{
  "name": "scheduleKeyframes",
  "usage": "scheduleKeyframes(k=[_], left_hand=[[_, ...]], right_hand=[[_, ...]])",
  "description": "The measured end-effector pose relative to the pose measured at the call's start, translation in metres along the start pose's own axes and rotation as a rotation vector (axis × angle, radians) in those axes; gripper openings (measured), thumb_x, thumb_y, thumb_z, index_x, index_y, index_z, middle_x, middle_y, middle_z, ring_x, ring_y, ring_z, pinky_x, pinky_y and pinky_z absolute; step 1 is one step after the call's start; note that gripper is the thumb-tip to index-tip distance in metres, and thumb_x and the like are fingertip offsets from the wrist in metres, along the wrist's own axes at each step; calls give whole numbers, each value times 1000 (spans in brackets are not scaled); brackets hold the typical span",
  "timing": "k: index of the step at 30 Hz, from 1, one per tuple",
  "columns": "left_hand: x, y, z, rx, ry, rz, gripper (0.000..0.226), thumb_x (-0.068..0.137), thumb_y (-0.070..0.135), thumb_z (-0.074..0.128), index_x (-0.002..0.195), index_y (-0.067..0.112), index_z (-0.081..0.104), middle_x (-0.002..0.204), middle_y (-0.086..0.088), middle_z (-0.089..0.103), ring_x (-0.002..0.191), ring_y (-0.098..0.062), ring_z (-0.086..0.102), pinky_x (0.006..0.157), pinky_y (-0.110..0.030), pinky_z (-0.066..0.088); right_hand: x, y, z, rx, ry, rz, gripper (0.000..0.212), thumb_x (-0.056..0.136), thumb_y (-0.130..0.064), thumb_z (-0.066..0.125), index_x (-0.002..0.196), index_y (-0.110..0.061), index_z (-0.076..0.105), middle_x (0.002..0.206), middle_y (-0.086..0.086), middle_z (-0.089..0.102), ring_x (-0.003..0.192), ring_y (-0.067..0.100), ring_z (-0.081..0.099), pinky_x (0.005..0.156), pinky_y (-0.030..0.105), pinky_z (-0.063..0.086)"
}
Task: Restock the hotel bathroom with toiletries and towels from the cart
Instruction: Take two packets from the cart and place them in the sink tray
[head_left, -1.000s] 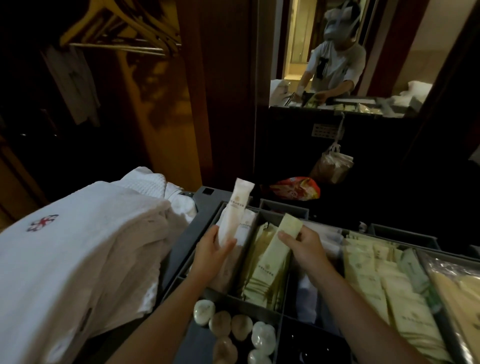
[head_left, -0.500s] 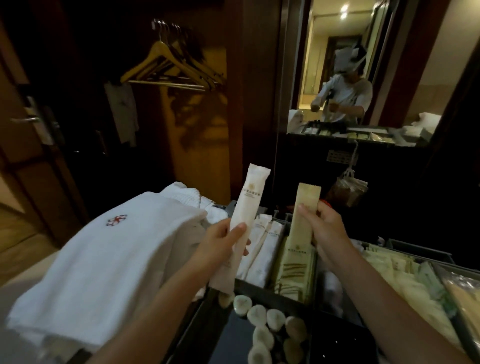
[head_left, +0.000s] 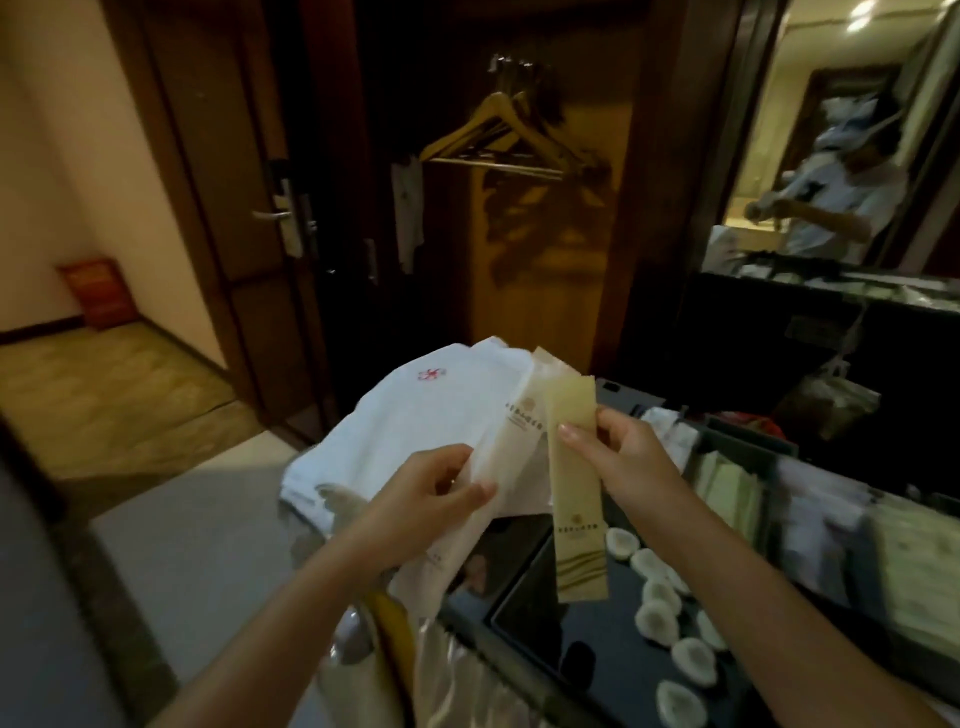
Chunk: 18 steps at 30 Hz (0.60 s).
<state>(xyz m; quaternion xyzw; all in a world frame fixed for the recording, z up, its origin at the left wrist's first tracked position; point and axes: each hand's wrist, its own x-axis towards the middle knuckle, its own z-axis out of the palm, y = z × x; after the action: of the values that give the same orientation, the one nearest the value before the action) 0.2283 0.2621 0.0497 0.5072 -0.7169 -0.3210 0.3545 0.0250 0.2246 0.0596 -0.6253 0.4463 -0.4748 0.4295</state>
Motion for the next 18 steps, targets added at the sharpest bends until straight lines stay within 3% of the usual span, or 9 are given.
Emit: scheduleKeyframes(k=[4, 6, 8, 11, 14, 18], left_hand=[[-49, -14, -23, 2, 128, -51, 17, 89, 28, 59, 72, 30, 56, 67, 12, 59, 57, -4, 55, 54, -19, 43], [-75, -18, -33, -14, 184, -115, 15, 85, 34, 59, 82, 20, 63, 77, 0, 62, 66, -20, 59, 61, -36, 48], [-100, -22, -43, -23, 228, -175, 35, 81, 37, 58, 100, 8, 64, 92, -13, 65, 80, -30, 62, 71, -46, 52], [-135, -25, -51, -14, 312, -269, 22, 88, 28, 59, 108, 20, 64, 97, -5, 68, 86, -19, 65, 76, -38, 54], [-170, -25, -51, -28, 400, -353, 20, 88, 25, 59, 107, 29, 61, 96, 7, 67, 84, -6, 65, 69, -25, 53], [-217, -22, -39, -19, 558, -494, 14, 86, 24, 61, 99, 26, 62, 95, 4, 66, 86, -7, 65, 72, -21, 53]], right_hand=[[-10, -5, 45, 31, -161, -15, 7, 89, -28, 59, 86, -29, 64, 76, -18, 69, 72, 1, 66, 55, 17, 50], [-13, -5, 67, 42, -243, -24, 8, 90, -27, 58, 86, -32, 63, 76, -19, 69, 75, 5, 66, 60, 22, 52], [-19, -8, 89, 59, -344, -48, 11, 91, -26, 57, 87, -35, 62, 77, -21, 68, 75, 2, 66, 57, 19, 53], [-24, -10, 119, 109, -509, -70, 13, 91, -21, 56, 91, -32, 63, 79, -17, 70, 74, 1, 66, 55, 14, 51], [-30, -10, 149, 138, -667, -66, 11, 91, -19, 56, 95, -26, 65, 88, -5, 71, 79, 12, 69, 62, 23, 55], [-46, -6, 187, 140, -866, -75, 9, 90, -26, 58, 96, -28, 64, 84, -14, 69, 82, 13, 67, 70, 32, 55]])
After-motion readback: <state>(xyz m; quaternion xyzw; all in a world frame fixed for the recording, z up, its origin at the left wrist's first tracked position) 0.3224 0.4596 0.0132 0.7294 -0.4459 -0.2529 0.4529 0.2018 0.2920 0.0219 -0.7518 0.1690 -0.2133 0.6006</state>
